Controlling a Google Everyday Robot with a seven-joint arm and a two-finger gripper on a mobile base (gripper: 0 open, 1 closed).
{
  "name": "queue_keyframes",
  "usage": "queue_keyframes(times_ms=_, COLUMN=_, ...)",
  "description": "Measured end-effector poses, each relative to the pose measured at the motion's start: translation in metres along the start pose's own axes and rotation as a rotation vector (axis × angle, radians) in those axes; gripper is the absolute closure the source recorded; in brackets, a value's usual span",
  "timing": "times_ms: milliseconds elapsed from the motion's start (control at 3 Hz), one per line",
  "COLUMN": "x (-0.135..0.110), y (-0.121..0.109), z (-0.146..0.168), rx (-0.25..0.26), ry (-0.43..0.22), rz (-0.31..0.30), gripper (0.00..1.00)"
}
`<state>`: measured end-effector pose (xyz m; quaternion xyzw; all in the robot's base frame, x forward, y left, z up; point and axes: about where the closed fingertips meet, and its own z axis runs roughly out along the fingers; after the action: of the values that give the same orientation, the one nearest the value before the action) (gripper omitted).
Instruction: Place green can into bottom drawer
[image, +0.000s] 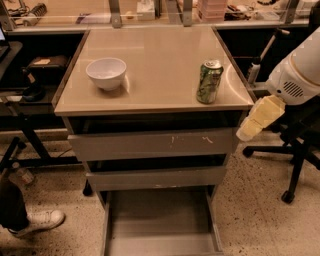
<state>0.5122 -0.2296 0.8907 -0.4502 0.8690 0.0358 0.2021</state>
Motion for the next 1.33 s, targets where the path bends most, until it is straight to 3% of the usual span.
queue_keyframes(times_ms=667, x=-0.036, y=-0.037, z=0.047, rx=0.042, ry=-0.202, rz=0.178, gripper=0.00)
queue_keyframes(times_ms=1333, x=-0.062, y=-0.086, z=0.064, rx=0.099, ry=-0.374, rz=0.308, gripper=0.00)
